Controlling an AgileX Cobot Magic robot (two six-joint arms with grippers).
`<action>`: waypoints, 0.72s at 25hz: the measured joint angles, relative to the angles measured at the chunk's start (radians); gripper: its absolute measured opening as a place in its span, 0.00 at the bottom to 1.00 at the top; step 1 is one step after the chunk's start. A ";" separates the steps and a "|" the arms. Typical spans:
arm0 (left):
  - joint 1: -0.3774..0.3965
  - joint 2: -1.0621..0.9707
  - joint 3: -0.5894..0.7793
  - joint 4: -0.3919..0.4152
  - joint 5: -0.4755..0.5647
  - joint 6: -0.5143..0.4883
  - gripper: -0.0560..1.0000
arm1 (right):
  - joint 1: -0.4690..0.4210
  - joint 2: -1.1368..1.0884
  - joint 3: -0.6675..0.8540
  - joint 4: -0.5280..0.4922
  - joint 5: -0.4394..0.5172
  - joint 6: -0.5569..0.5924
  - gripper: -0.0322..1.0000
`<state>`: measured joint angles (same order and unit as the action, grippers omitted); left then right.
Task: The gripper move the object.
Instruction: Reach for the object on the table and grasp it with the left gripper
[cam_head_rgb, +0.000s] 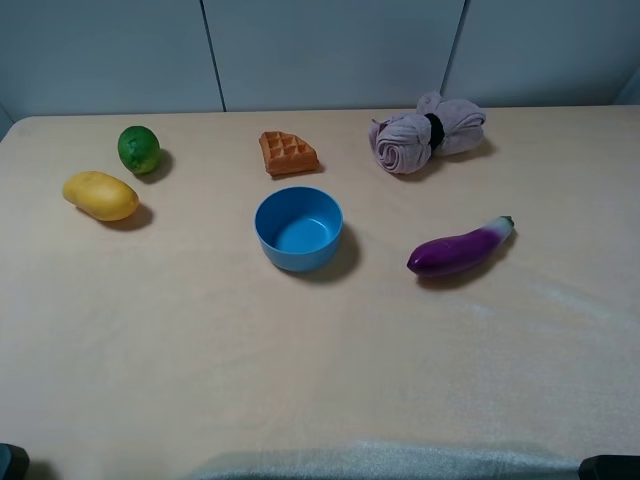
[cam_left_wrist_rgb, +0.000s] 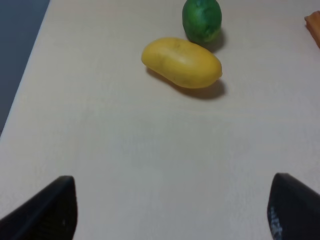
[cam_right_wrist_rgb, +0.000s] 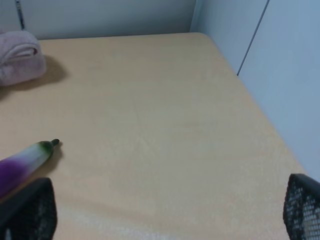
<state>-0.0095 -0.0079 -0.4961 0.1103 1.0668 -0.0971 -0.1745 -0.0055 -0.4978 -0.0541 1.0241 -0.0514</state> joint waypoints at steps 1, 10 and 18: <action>0.000 0.000 0.000 0.000 0.000 0.000 0.84 | 0.000 0.000 0.000 0.000 0.000 0.000 0.70; 0.000 0.000 0.000 0.000 0.000 0.000 0.84 | 0.000 0.000 0.000 0.000 0.000 0.000 0.70; 0.000 0.000 0.000 0.000 0.000 0.000 0.84 | 0.000 0.000 0.000 0.000 0.000 0.000 0.70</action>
<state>-0.0095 -0.0079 -0.4961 0.1103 1.0668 -0.0971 -0.1745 -0.0055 -0.4978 -0.0541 1.0241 -0.0514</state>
